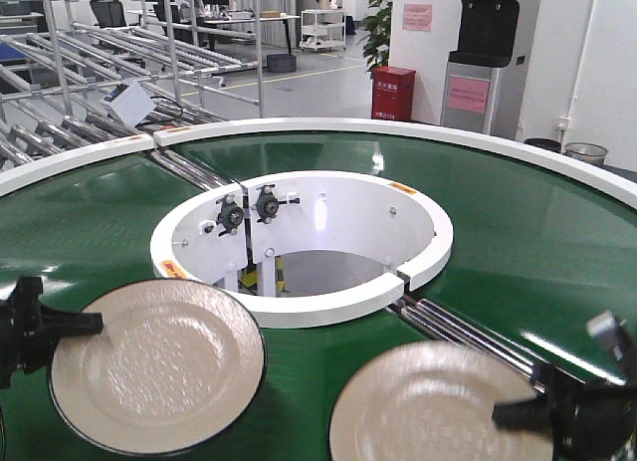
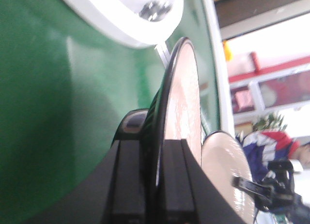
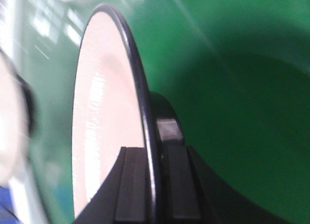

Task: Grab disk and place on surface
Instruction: 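Lift both plates upright off the carousel with both grippers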

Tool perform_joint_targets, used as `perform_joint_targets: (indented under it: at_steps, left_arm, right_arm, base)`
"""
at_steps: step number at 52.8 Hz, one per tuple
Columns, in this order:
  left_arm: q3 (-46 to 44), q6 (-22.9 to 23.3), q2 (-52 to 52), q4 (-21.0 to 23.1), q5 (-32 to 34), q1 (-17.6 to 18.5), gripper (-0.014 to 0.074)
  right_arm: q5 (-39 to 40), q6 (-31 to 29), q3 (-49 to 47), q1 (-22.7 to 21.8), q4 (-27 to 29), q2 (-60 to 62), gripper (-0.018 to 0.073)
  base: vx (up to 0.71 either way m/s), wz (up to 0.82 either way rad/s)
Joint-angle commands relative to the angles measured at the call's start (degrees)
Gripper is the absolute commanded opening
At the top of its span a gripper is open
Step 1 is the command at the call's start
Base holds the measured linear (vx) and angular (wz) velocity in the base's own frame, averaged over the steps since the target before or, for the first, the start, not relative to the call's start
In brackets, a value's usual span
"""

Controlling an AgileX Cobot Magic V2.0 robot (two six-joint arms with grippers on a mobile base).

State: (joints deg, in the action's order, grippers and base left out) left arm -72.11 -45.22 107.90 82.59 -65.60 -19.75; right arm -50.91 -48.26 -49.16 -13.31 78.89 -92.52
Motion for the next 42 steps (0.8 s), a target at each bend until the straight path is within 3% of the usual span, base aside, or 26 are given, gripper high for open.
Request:
perform_joint_targets:
  at_steps: [1,16,42]
  left_arm:
    - [-1.55,2.19,-5.03,9.54,-6.85,0.13,-0.0008]
    - [-1.55,6.40,-10.32,10.87,-6.85,0.13,-0.0008]
    - [-1.55,7.55,-14.64,10.49,-6.53,0.32,-0.0008]
  right_arm:
    - [-5.09,1.81,-1.63,-0.75,10.30,6.36,-0.0009]
    - [-3.89,5.78,-1.68,-0.70,18.46,13.88,-0.0009]
    - [-3.62,7.86,-1.64,-0.70,19.11,15.59,-0.0009]
  base:
    - [0.00,0.00]
    - [0.00,0.00]
    - [0.00,0.00]
